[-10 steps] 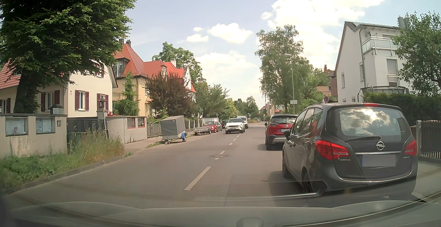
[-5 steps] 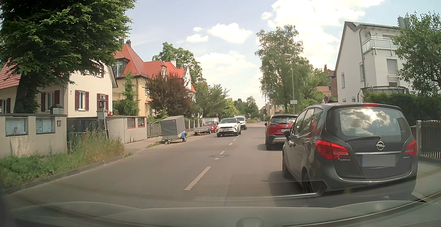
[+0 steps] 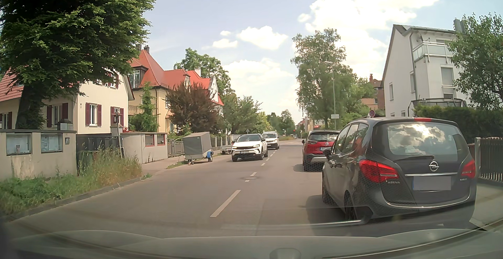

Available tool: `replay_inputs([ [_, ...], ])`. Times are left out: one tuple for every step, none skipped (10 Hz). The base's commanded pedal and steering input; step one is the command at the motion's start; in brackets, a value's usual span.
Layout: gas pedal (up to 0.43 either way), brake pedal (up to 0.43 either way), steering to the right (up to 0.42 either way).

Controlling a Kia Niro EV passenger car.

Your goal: Follow the waypoints while adhering to traffic rules and regulations

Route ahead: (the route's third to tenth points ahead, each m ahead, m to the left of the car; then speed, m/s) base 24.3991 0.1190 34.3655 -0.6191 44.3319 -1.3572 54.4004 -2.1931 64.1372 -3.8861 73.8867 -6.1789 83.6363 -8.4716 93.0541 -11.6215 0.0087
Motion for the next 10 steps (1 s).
replay_inputs([
  [0.000, 0.232, -0.041],
  [0.000, 0.232, -0.041],
  [0.000, 0.232, -0.041],
  [0.000, 0.232, -0.041],
  [0.000, 0.232, -0.041],
  [0.000, 0.232, -0.041],
  [0.000, 0.232, -0.041],
  [0.000, 0.232, -0.041],
  [0.000, 0.232, -0.041],
  [0.000, 0.232, -0.041],
])
